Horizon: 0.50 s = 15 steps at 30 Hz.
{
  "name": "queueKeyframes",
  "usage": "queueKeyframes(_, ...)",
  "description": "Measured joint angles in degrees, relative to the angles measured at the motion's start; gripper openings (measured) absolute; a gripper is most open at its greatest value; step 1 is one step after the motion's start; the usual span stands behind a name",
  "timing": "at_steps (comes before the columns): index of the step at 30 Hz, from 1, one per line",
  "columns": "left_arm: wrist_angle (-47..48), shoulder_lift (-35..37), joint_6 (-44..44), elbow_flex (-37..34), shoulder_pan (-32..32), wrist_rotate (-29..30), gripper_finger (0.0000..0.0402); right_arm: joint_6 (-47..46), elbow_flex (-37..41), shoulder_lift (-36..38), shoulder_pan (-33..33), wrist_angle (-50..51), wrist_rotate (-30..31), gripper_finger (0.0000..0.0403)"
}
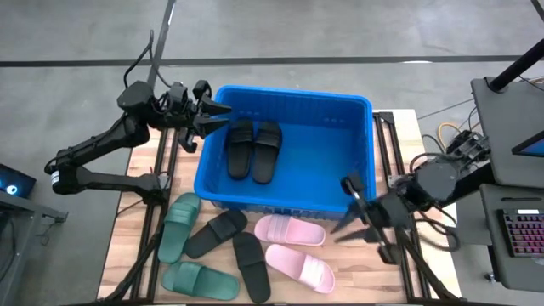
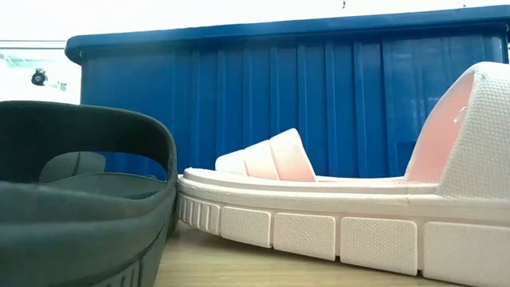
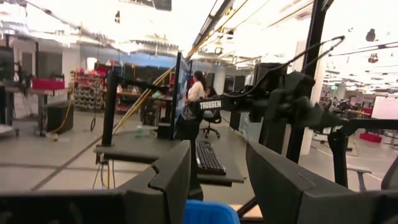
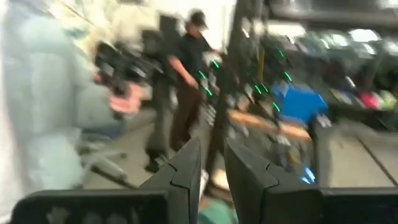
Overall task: Pick and place slides into bin
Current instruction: Put the top green slide into the blue bin
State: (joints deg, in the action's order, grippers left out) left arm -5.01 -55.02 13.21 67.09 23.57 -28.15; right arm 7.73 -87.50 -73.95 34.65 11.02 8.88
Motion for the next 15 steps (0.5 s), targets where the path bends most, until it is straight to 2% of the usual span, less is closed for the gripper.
queueKeyframes(2,1.61,0.02,0.10,0.00,0.00,0.12,0.0142,0.28,4.88,2.09,0.02,-5.07,-1.75,0.0061)
queueKeyframes(8,4.75,0.05,1.49,-0.16,-0.02,0.12,0.0142,-6.33,22.58,10.15,-2.38,-18.05,0.50,0.0054)
queueKeyframes(10,4.52,-0.10,1.47,-0.20,-0.03,0.16,0.0142,-7.54,28.60,13.03,-4.16,-25.16,2.45,0.0053)
queueKeyframes(15,4.60,-0.98,1.47,-0.36,-0.04,1.33,0.0142,-9.62,41.21,17.68,-11.41,-39.83,3.06,0.0052)
